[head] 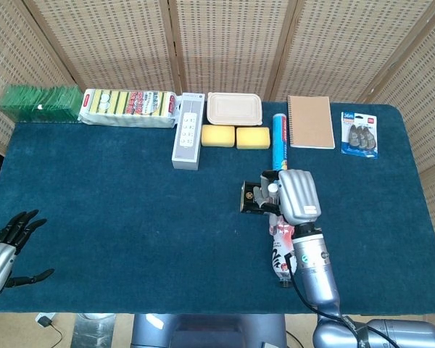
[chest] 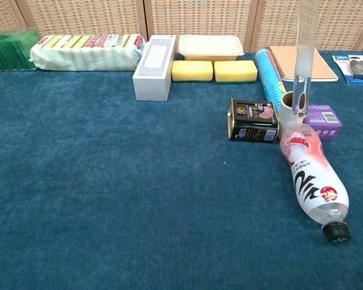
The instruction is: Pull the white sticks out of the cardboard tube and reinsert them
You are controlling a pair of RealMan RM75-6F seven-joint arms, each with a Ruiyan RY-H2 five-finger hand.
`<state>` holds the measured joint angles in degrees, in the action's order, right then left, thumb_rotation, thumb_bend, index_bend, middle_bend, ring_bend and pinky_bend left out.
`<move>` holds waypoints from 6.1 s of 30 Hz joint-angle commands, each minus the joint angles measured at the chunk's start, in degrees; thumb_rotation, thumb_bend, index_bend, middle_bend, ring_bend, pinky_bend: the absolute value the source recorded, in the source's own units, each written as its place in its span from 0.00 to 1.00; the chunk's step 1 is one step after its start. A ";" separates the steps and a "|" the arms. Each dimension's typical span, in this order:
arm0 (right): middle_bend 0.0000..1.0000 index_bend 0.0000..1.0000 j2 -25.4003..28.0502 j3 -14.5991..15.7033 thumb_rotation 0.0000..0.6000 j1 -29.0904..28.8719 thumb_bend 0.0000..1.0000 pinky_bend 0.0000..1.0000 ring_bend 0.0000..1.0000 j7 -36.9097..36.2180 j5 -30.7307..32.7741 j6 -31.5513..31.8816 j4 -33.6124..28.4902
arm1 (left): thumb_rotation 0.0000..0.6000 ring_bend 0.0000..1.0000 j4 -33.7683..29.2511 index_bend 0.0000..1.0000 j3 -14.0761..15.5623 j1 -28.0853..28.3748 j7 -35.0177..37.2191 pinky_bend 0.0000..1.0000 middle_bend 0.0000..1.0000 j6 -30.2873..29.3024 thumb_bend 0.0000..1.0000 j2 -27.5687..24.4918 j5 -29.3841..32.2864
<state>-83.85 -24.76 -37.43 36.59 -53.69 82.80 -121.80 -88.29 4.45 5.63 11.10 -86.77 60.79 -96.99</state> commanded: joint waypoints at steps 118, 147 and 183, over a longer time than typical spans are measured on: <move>0.99 0.79 5.55 3.80 1.00 -2.45 0.45 1.00 1.00 7.93 -4.54 3.41 -9.10 | 0.75 0.03 2.51 0.13 1.13 5.12 -2.69 0.24 0.08 8.88 0.11 5.59 -1.21; 0.99 0.79 2.83 1.64 1.00 -1.65 0.45 1.00 1.00 -8.88 -4.23 -0.11 1.87 | 0.75 0.03 2.89 0.13 2.66 4.87 -1.94 0.24 0.08 5.16 0.11 5.39 -3.38; 0.99 0.79 2.02 -0.65 1.00 -4.70 0.44 1.00 1.00 -29.74 -13.87 -10.17 15.77 | 0.74 0.03 2.85 0.13 2.30 5.54 -2.15 0.24 0.08 6.85 0.11 5.43 -1.26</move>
<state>-81.99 -24.71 -42.02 8.26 -66.57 72.20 -106.71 -85.47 6.77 11.16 9.19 -80.00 66.12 -98.28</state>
